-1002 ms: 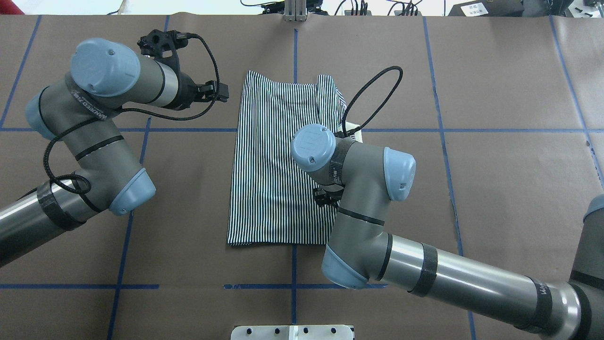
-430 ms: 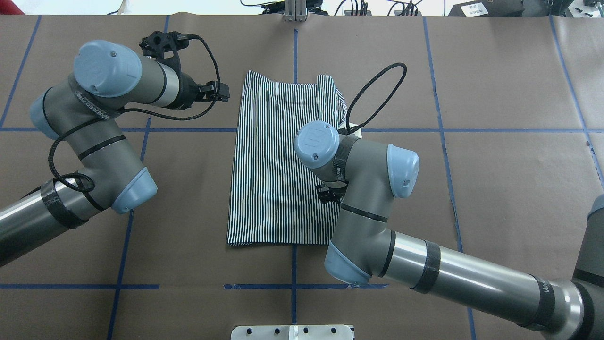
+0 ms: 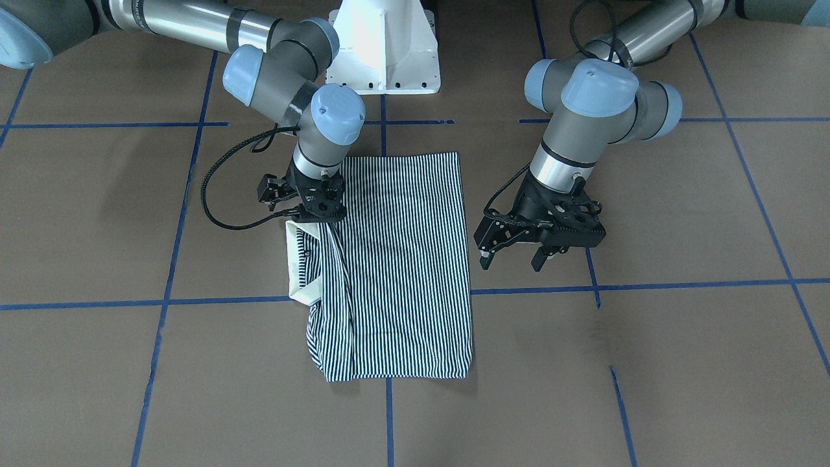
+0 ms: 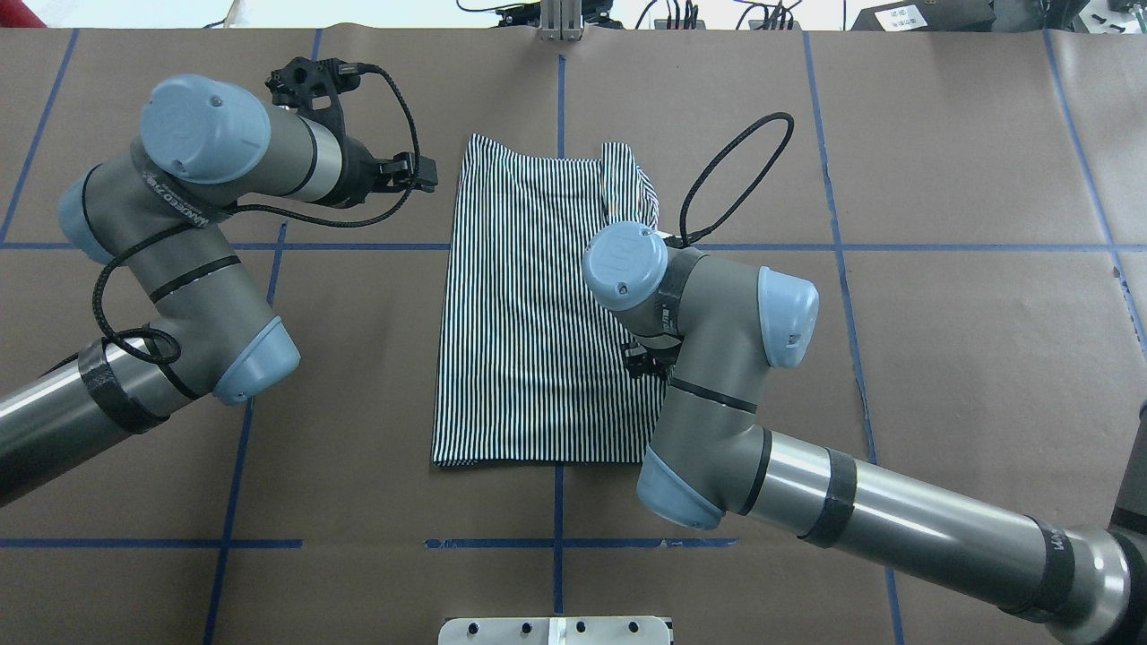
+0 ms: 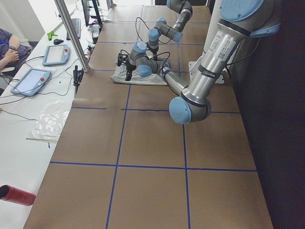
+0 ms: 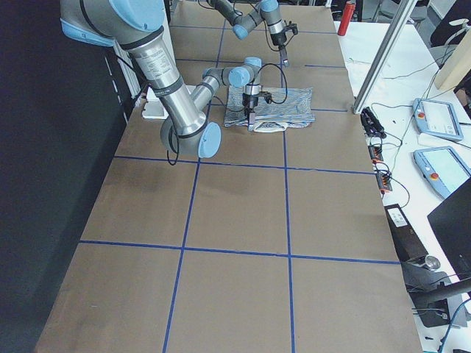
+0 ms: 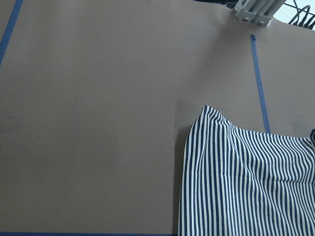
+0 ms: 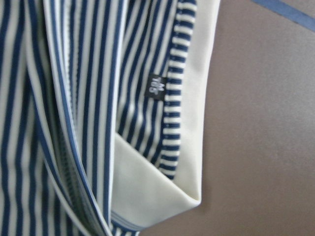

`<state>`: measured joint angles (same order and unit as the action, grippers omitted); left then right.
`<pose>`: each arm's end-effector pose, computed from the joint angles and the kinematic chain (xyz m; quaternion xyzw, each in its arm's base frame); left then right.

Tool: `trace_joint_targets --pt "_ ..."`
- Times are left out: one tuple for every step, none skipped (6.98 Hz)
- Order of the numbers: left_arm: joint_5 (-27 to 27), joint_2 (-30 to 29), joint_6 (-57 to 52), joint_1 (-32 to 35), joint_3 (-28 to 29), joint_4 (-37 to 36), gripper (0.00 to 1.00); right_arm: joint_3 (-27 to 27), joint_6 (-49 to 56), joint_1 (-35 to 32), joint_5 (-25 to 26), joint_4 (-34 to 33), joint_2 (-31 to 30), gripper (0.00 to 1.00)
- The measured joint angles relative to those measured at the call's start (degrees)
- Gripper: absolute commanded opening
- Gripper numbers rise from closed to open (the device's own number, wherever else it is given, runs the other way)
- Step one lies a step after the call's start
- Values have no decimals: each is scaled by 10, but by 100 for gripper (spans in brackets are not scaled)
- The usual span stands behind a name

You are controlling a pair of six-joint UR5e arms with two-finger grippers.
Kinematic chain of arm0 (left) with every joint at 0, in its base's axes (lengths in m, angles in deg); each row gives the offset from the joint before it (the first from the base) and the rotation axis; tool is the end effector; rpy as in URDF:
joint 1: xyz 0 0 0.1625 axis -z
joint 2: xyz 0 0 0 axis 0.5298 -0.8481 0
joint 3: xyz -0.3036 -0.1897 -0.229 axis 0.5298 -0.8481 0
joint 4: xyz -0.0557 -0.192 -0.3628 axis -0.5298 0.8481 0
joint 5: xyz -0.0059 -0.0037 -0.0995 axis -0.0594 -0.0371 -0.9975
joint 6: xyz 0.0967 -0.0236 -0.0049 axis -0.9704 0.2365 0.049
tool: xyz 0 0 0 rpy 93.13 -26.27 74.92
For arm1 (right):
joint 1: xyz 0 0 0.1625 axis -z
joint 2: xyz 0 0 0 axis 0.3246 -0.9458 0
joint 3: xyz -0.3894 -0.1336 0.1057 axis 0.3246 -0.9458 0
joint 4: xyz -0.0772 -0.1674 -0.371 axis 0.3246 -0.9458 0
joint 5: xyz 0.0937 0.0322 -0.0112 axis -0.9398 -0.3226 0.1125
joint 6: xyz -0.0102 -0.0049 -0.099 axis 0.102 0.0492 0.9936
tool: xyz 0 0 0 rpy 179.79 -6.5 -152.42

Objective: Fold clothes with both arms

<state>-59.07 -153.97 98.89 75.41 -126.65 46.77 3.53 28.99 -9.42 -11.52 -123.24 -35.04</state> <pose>0.4205 -0.5496 0.2709 0.1821 0.4839 -0.1126 0.8485 -0.5657 -0.4356 0.2962 0.0109 -0.1867 -0.0941 0.9778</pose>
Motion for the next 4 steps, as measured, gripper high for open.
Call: trace_joint_targets --pt "0 -1 1 0 0 0 100 19 17 -11 0 -5 -19 100" --pt "0 -1 1 0 -1 0 100 37 33 -20 2 -8 -44 100" --pt "0 -2 1 0 -1 0 100 51 44 -28 5 -8 -63 100" --pt "0 -2 1 0 -2 0 100 61 53 -38 5 -7 -64 100"
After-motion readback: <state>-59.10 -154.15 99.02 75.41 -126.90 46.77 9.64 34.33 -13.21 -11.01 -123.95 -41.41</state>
